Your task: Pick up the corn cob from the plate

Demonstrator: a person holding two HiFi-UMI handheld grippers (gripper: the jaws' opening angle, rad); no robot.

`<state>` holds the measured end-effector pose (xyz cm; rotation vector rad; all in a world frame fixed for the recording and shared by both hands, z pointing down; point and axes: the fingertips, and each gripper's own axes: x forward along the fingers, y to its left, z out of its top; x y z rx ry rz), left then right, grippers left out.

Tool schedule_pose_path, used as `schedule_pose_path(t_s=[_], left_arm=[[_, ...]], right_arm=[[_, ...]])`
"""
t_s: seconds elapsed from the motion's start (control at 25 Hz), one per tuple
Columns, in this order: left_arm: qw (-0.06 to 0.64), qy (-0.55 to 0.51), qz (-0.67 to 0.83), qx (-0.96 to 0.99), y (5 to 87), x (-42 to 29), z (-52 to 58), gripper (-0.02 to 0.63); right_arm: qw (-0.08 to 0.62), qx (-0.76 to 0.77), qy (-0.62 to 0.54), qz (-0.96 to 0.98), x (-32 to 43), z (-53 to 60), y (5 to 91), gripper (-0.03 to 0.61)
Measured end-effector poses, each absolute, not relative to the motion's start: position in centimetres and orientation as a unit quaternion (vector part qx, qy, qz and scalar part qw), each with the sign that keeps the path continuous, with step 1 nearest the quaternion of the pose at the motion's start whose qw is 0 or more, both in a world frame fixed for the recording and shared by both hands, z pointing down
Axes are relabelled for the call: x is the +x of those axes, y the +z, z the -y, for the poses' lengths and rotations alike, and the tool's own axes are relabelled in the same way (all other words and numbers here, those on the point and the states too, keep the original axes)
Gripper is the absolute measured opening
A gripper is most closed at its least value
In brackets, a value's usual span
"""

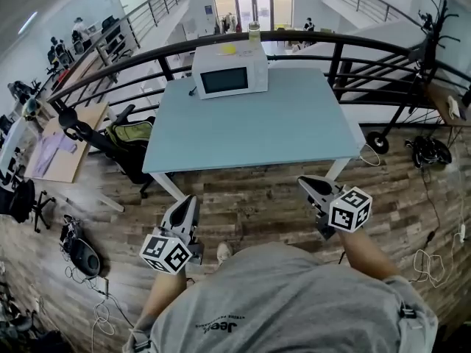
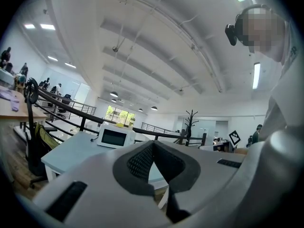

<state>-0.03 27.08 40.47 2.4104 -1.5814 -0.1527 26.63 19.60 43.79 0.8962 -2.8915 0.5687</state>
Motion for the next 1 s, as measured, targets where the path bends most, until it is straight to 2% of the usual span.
schedule_pose_path(t_s=[0.56,1.0], left_arm=[[0.113,-0.047,0.496,0.86,40.3,-20.1,-13.4,0.008],[0.133,-0.062,0.51,0.848,41.5,-27.7,-9.1,0.008]], right_arm=[[0.018,0.329,0.194,0.924,6.0,-7.1,42.4,0.006],[0.03,0.333,0.198,0.921,0.0,-1.6,42.2,0.006]])
